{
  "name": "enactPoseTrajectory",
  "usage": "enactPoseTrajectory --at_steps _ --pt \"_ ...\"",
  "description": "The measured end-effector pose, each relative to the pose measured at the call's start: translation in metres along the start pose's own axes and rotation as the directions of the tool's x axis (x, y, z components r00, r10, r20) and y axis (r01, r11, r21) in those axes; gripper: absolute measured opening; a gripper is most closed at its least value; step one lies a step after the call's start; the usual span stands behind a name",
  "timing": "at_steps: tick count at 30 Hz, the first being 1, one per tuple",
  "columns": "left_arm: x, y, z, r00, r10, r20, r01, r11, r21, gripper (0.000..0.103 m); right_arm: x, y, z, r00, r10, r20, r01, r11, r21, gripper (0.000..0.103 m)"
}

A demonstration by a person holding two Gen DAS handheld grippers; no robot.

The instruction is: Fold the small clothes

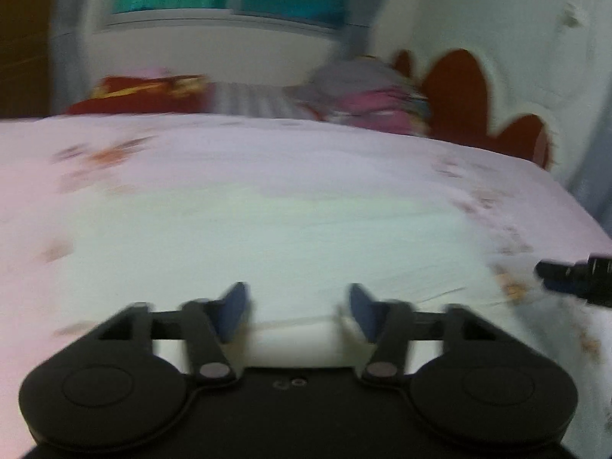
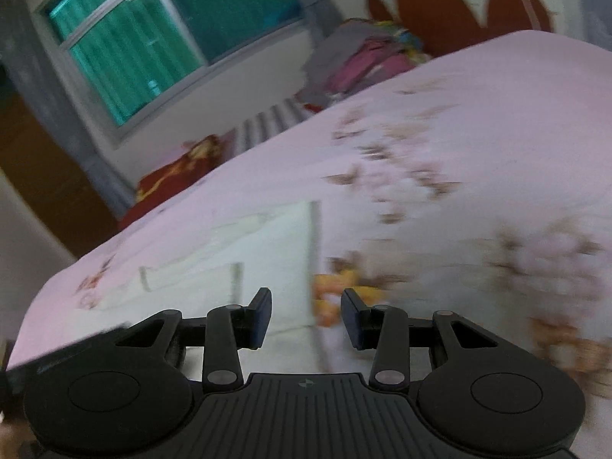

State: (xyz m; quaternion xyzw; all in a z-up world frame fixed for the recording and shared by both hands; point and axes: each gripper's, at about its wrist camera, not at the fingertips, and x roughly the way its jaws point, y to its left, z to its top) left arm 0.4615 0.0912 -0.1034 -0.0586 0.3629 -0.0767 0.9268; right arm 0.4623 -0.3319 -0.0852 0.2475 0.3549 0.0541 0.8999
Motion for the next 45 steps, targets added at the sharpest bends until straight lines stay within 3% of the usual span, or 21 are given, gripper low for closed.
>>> enactPoseTrajectory --at_steps 2,5,9,17,18,19,23,26,28,31,45 --pt "-0.017 0.040 -0.010 0.994 0.107 -0.002 -0.107 0.993 -0.053 0.045 0.017 0.016 0.000 1.000 0.024 -0.017 -0.024 0.999 -0.022 0.041" --pt "-0.022 0.084 -0.020 0.985 0.162 -0.050 -0.168 0.976 -0.138 0.045 0.042 0.036 -0.001 0.998 0.050 -0.048 -0.052 0.998 -0.043 0.041" --pt "-0.004 0.100 -0.016 0.991 0.104 -0.082 -0.116 0.982 -0.151 0.045 0.074 0.055 -0.004 0.994 0.054 -0.092 -0.059 0.996 -0.062 0.041" --pt "0.022 0.101 -0.002 0.992 0.062 -0.109 -0.069 0.995 -0.069 0.045 0.109 0.069 -0.014 0.989 0.008 -0.150 -0.023 0.995 -0.094 0.039" --pt "0.024 0.101 -0.001 0.992 0.061 -0.111 -0.068 0.996 -0.064 0.044 0.111 0.072 -0.015 0.988 0.006 -0.151 -0.022 0.994 -0.107 0.017" --pt "0.023 0.103 -0.005 0.992 0.061 -0.109 -0.069 0.995 -0.067 0.043 0.114 0.075 -0.015 0.987 0.011 -0.160 -0.030 0.993 -0.116 0.007" --pt "0.022 0.106 -0.006 0.993 0.055 -0.107 -0.063 0.996 -0.071 0.041 0.109 0.087 -0.014 0.992 0.011 -0.128 -0.035 0.982 -0.187 0.005" --pt "0.022 0.106 -0.007 0.993 0.052 -0.104 -0.059 0.996 -0.063 0.041 0.075 0.078 -0.001 1.000 0.006 0.031 -0.001 0.989 -0.148 0.005" --pt "0.020 0.105 -0.008 0.993 0.051 -0.104 -0.058 0.996 -0.064 0.041 0.061 0.063 0.004 0.996 -0.049 0.081 0.058 0.991 -0.121 0.005" --pt "0.020 0.104 -0.007 0.993 0.053 -0.103 -0.059 0.997 -0.058 0.041 0.068 0.041 0.002 0.997 -0.080 -0.008 0.078 0.990 -0.115 0.005" --pt "0.021 0.105 -0.004 0.991 0.051 -0.120 -0.056 0.998 -0.042 0.040 0.060 0.034 -0.013 0.996 -0.082 -0.028 0.078 0.990 -0.118 0.005"
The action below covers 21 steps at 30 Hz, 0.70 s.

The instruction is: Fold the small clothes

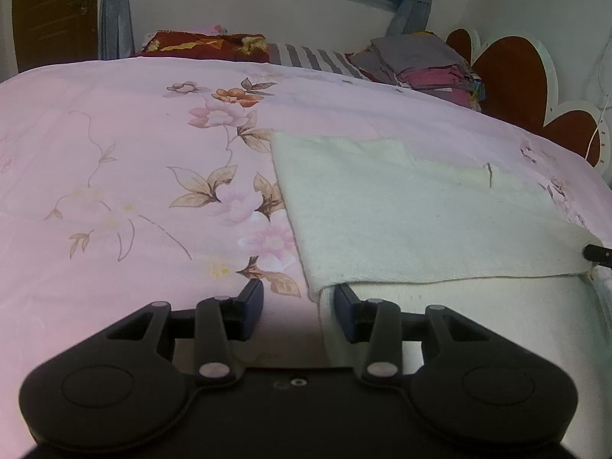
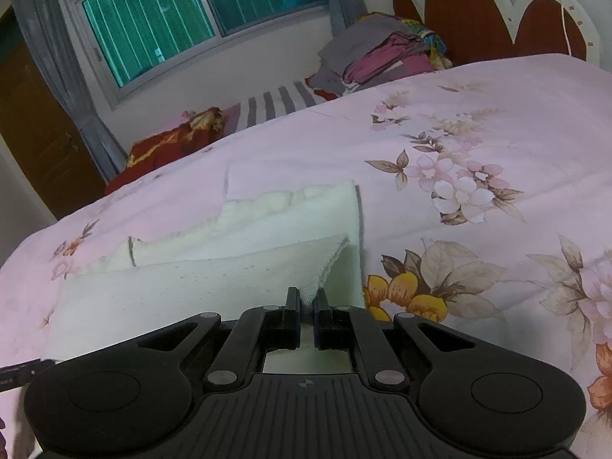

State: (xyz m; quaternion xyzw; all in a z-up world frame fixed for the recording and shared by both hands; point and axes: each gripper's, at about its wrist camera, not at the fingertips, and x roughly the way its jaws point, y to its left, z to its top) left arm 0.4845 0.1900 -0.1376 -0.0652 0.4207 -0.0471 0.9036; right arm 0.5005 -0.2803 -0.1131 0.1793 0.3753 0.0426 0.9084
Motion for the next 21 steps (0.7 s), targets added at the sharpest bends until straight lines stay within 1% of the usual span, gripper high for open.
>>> enactPoseTrajectory --at_steps 7,8,9,10,11,12,13,14,15,16,18,19,21 --pt "0.001 -0.001 0.002 1.000 0.004 -0.013 -0.004 1.000 0.025 0.042 0.019 -0.007 -0.006 0.998 -0.030 -0.048 0.029 1.000 -0.005 0.005" --pt "-0.002 -0.001 0.003 1.000 -0.003 -0.016 0.003 1.000 0.017 0.047 0.018 -0.007 -0.007 0.998 -0.031 -0.047 0.030 1.000 -0.007 0.006" --pt "-0.008 0.001 0.003 1.000 -0.005 -0.001 0.005 1.000 -0.002 0.055 0.016 -0.007 -0.006 0.998 -0.037 -0.049 0.036 0.999 -0.006 0.006" --pt "-0.019 0.001 0.004 0.999 -0.008 0.051 0.009 1.000 -0.013 0.058 0.010 -0.008 -0.005 0.998 -0.055 -0.037 0.055 0.999 0.002 0.020" --pt "-0.030 -0.003 0.004 0.994 -0.017 0.109 0.018 1.000 -0.005 0.066 0.001 -0.007 -0.004 0.997 -0.081 -0.002 0.081 0.997 0.007 0.040" --pt "-0.035 -0.010 0.007 0.991 -0.019 0.133 0.018 1.000 0.011 0.067 -0.009 -0.005 -0.003 0.994 -0.103 0.045 0.103 0.995 0.001 0.044" --pt "-0.035 -0.019 0.010 0.990 -0.026 0.138 0.023 0.999 0.030 0.067 -0.018 -0.002 -0.001 0.992 -0.097 0.086 0.098 0.995 -0.016 0.044" --pt "-0.030 -0.029 0.014 0.990 -0.055 0.130 0.048 0.997 0.054 0.067 -0.019 0.002 0.000 0.992 -0.082 0.094 0.085 0.996 -0.030 0.044" --pt "-0.023 -0.039 0.016 0.991 -0.080 0.112 0.072 0.995 0.076 0.065 -0.017 0.009 0.002 0.995 -0.061 0.083 0.065 0.997 -0.049 0.044" --pt "-0.014 -0.050 0.018 0.991 -0.091 0.094 0.081 0.992 0.099 0.063 -0.012 0.018 0.001 0.998 -0.024 0.064 0.029 0.997 -0.076 0.044" --pt "0.005 -0.067 0.017 0.993 -0.103 0.063 0.093 0.986 0.140 0.062 0.001 0.039 -0.002 0.999 0.028 0.032 -0.023 0.990 -0.139 0.035" --pt "0.013 -0.072 0.015 0.994 -0.095 0.051 0.087 0.985 0.147 0.062 0.010 0.051 -0.006 0.999 0.050 0.004 -0.049 0.984 -0.174 0.032" --pt "0.020 -0.070 0.011 0.996 -0.076 0.052 0.068 0.987 0.147 0.062 0.022 0.064 -0.014 0.997 0.073 -0.037 -0.079 0.974 -0.213 0.032"
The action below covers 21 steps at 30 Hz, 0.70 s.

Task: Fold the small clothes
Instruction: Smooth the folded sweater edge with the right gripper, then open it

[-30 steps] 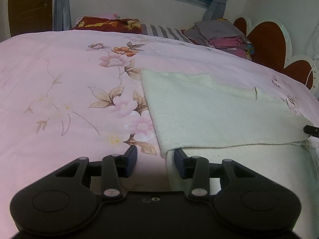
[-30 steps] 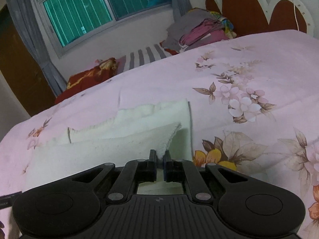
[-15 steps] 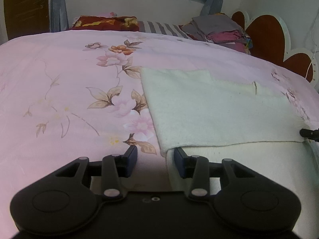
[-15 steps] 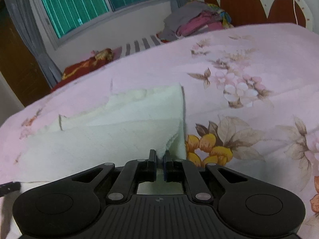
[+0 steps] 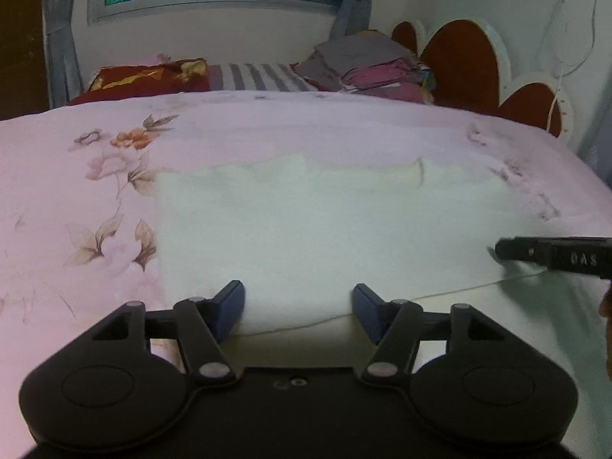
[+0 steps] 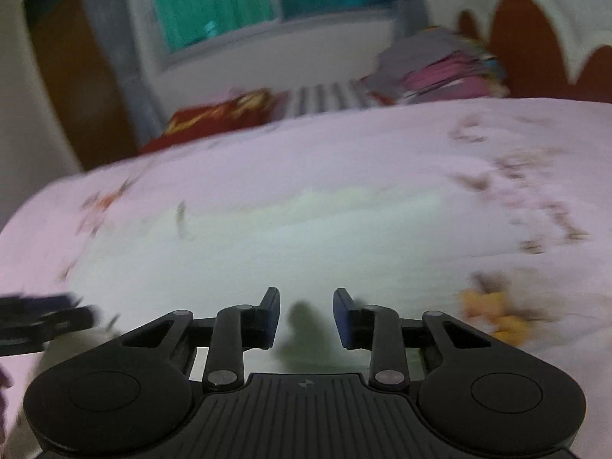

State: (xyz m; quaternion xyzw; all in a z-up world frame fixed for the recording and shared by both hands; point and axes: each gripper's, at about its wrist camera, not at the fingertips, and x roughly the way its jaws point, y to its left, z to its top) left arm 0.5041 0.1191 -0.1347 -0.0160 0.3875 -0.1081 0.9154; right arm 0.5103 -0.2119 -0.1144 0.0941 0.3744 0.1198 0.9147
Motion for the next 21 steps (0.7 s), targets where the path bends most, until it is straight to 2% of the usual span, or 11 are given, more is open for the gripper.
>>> enactPoseTrajectory --at_steps 3,5,6,7,9,11,13,15,18,20,21 --pt "-0.004 0.013 -0.008 1.000 -0.001 0.014 0.001 1.000 -0.009 0.062 0.010 0.000 -0.010 1.000 -0.003 -0.029 0.001 0.999 -0.047 0.032" --pt "-0.007 0.019 -0.011 1.000 -0.003 0.015 0.003 1.000 -0.012 0.061 0.004 -0.021 -0.011 0.996 -0.085 -0.007 0.085 0.996 0.013 0.032" --pt "-0.008 0.019 -0.011 1.000 -0.008 0.015 0.009 1.000 -0.013 0.061 0.000 -0.037 -0.011 0.993 -0.120 0.002 0.120 0.991 0.068 0.028" --pt "-0.007 0.019 -0.009 1.000 -0.010 0.009 0.010 1.000 -0.012 0.061 -0.004 -0.055 -0.011 0.992 -0.126 0.006 0.124 0.984 0.128 0.012" --pt "-0.008 0.018 0.000 1.000 -0.013 -0.011 0.013 1.000 -0.015 0.062 -0.005 -0.067 -0.010 0.994 -0.112 -0.006 0.111 0.982 0.156 0.004" --pt "-0.010 0.019 0.013 0.999 -0.034 0.024 0.035 0.999 -0.038 0.065 -0.008 -0.060 -0.003 0.993 -0.114 0.022 0.110 0.985 0.134 0.004" --pt "0.000 0.019 0.030 0.999 -0.025 0.037 0.026 1.000 -0.011 0.067 -0.007 -0.051 0.007 0.995 -0.088 0.056 0.080 0.989 0.123 0.004" --pt "0.016 0.023 0.048 0.999 -0.025 0.037 0.025 1.000 0.007 0.067 0.008 -0.044 0.019 0.996 -0.082 0.036 0.078 0.991 0.112 0.004" --pt "0.048 0.040 0.070 0.999 -0.042 0.018 0.042 0.999 -0.024 0.068 0.031 -0.046 0.033 0.999 -0.052 0.010 0.051 0.995 0.090 0.004" --pt "0.068 0.056 0.071 0.999 -0.016 -0.027 0.015 0.999 -0.042 0.067 0.046 -0.052 0.036 0.998 -0.065 -0.006 0.065 0.996 0.067 0.004" --pt "0.072 0.066 0.069 1.000 -0.015 -0.018 0.014 0.999 -0.053 0.067 0.051 -0.059 0.037 0.996 -0.086 -0.015 0.087 0.993 0.076 0.004"
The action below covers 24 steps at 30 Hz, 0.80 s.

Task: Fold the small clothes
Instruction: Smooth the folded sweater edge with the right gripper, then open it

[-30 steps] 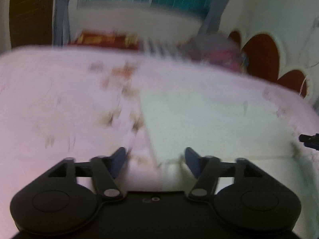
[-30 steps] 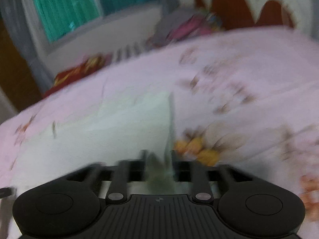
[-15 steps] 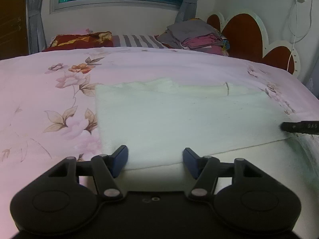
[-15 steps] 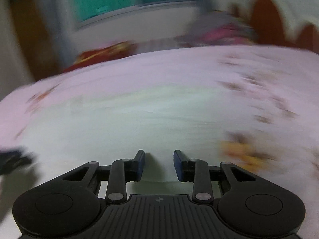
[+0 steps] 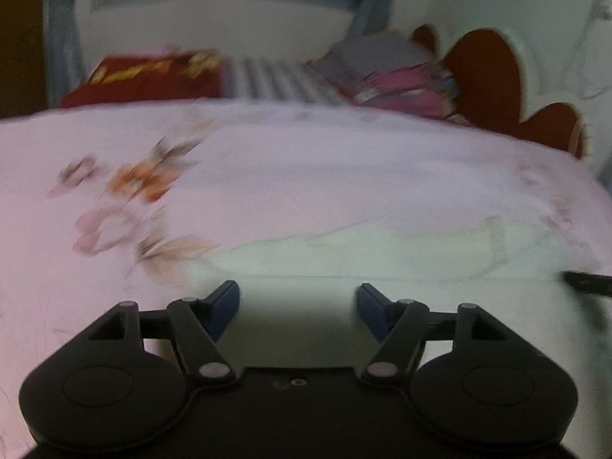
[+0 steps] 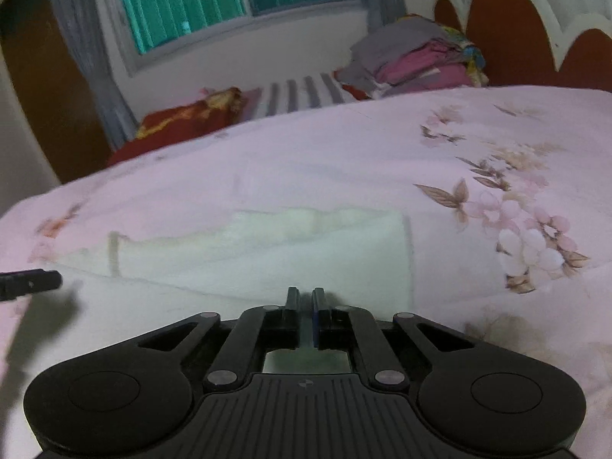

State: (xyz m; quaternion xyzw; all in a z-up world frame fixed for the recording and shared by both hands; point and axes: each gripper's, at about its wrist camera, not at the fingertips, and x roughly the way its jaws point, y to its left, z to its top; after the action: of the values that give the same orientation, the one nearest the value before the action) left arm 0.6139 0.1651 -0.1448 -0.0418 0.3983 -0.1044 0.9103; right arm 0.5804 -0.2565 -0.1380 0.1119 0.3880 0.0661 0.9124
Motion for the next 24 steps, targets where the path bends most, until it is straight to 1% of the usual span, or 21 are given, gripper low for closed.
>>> enactPoseTrajectory --at_steps 1,2,3,4,6,7,8,9,10,12,13,14,15,16,18,19,20,22,24 --pt "-0.002 0.006 -0.001 1.000 -0.007 0.012 0.007 1.000 -0.008 0.067 0.003 -0.009 -0.001 0.999 -0.045 -0.003 0.045 0.999 0.019 0.004" --pt "-0.006 0.009 -0.001 1.000 0.001 0.009 -0.001 1.000 -0.014 0.066 0.003 -0.017 0.000 0.997 -0.075 0.005 0.074 0.997 0.036 0.004" --pt "-0.013 0.007 -0.002 1.000 0.026 0.019 -0.025 0.999 -0.019 0.067 0.000 -0.022 0.001 0.995 -0.103 0.008 0.103 0.993 0.054 0.004" --pt "-0.019 0.003 -0.004 0.999 0.027 0.033 -0.026 0.999 -0.025 0.067 -0.003 -0.024 0.003 0.994 -0.112 0.009 0.111 0.992 0.057 0.005" --pt "-0.028 -0.012 -0.005 0.997 -0.034 0.064 0.037 0.999 -0.034 0.072 -0.012 -0.011 0.004 0.992 -0.122 0.043 0.121 0.992 0.033 0.006" --pt "-0.029 -0.024 -0.006 0.996 -0.063 0.068 0.065 0.997 -0.027 0.073 -0.015 0.002 0.005 0.994 -0.096 0.060 0.095 0.995 0.007 0.022" --pt "-0.027 -0.040 -0.007 0.994 -0.089 0.062 0.089 0.996 -0.003 0.073 -0.014 0.016 0.004 0.997 -0.053 0.064 0.054 0.998 -0.016 0.052" --pt "-0.024 -0.052 -0.007 0.993 -0.100 0.055 0.099 0.995 0.018 0.073 -0.012 0.031 0.004 0.997 0.001 0.073 0.003 0.999 -0.044 0.057" --pt "-0.021 -0.065 -0.009 0.993 -0.107 0.048 0.105 0.994 0.037 0.073 -0.010 0.051 0.002 0.995 0.057 0.080 -0.050 0.995 -0.087 0.057" --pt "-0.015 -0.079 -0.012 0.993 -0.112 0.045 0.111 0.993 0.041 0.071 0.000 0.079 -0.001 0.991 0.129 0.045 -0.122 0.983 -0.135 0.054" --pt "-0.013 -0.081 -0.015 0.994 -0.105 0.043 0.104 0.994 0.019 0.071 0.005 0.087 -0.002 0.988 0.151 0.027 -0.146 0.978 -0.149 0.045" --pt "-0.010 -0.082 -0.017 0.993 -0.109 0.040 0.109 0.994 -0.004 0.071 0.011 0.092 -0.004 0.988 0.156 0.007 -0.154 0.976 -0.155 0.039" --pt "-0.006 -0.083 -0.020 0.993 -0.111 0.032 0.112 0.994 -0.016 0.071 0.016 0.092 -0.006 0.987 0.160 -0.011 -0.160 0.977 -0.141 0.038" --pt "-0.003 -0.083 -0.023 0.995 -0.098 0.027 0.099 0.995 -0.007 0.071 0.022 0.089 -0.009 0.985 0.171 -0.028 -0.173 0.978 -0.115 0.038" --pt "-0.005 -0.082 -0.027 0.997 -0.070 0.038 0.069 0.997 0.040 0.071 0.023 0.085 -0.013 0.984 0.176 -0.029 -0.178 0.977 -0.119 0.038" --pt "-0.008 -0.078 -0.028 0.998 -0.053 0.043 0.050 0.997 0.055 0.070 0.020 0.083 -0.012 0.986 0.164 -0.025 -0.166 0.977 -0.134 0.038" --pt "-0.011 -0.072 -0.029 0.998 -0.026 0.051 0.022 0.997 0.068 0.069 0.015 0.081 -0.011 0.991 0.133 -0.013 -0.134 0.980 -0.144 0.038" --pt "-0.018 -0.059 -0.034 0.998 0.027 0.058 -0.031 0.997 0.070 0.069 0.006 0.060 -0.010 1.000 0.020 0.015 -0.018 0.993 -0.113 0.038" --pt "-0.025 -0.046 -0.036 0.995 0.076 0.062 -0.079 0.996 0.047 0.066 0.003 0.024 -0.009 0.993 -0.117 0.025 0.119 0.991 -0.058 0.038"
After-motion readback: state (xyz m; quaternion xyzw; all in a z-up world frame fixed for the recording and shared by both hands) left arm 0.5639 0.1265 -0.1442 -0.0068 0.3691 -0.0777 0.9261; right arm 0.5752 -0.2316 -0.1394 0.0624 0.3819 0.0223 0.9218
